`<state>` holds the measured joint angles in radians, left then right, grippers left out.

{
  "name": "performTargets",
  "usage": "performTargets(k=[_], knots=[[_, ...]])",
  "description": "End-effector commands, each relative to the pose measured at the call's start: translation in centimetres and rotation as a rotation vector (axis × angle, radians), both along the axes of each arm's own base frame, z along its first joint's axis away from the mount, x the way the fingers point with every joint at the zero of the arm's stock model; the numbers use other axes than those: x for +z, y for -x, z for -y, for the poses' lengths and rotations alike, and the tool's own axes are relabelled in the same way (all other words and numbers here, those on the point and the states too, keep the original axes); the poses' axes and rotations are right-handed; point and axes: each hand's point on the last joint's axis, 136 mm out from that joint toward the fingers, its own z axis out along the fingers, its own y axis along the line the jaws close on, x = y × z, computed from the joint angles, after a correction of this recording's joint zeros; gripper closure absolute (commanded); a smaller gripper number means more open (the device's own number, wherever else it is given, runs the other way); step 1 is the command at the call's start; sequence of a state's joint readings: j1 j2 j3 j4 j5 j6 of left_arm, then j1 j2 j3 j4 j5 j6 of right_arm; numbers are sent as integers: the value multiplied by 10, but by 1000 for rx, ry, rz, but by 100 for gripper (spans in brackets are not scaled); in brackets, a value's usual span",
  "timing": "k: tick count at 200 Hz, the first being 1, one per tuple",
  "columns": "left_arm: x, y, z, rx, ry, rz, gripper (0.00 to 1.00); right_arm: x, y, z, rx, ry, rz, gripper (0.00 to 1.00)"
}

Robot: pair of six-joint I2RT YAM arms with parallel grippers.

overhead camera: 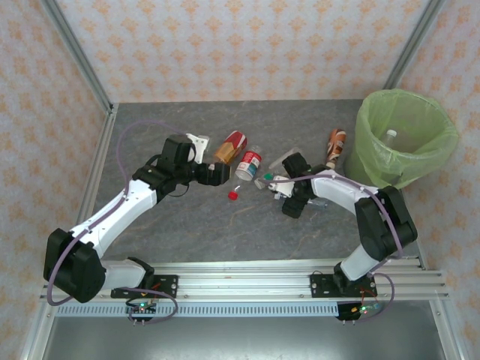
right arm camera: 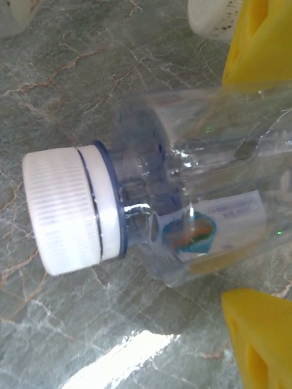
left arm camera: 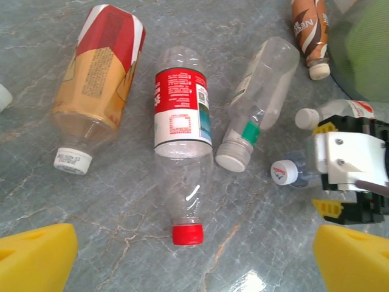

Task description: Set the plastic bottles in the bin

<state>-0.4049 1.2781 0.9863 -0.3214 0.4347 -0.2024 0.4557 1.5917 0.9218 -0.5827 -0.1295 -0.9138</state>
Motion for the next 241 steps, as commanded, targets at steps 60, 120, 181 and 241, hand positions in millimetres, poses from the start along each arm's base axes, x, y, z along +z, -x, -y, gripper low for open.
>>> performTargets(k=[60,120,181,241], knots=[[29,-4,-7,89,78,71,0,-29,6,8,39,75,-49,28],[39,2,-10,156,108,81,0,-27,5,15,19,128,-37,44],[39,-1,-24,232,49,101,0,-15,2,6,-82,46,-6,62],[31,-2,-29,272,-8,68,0,11,-2,-4,-97,-37,55,62]])
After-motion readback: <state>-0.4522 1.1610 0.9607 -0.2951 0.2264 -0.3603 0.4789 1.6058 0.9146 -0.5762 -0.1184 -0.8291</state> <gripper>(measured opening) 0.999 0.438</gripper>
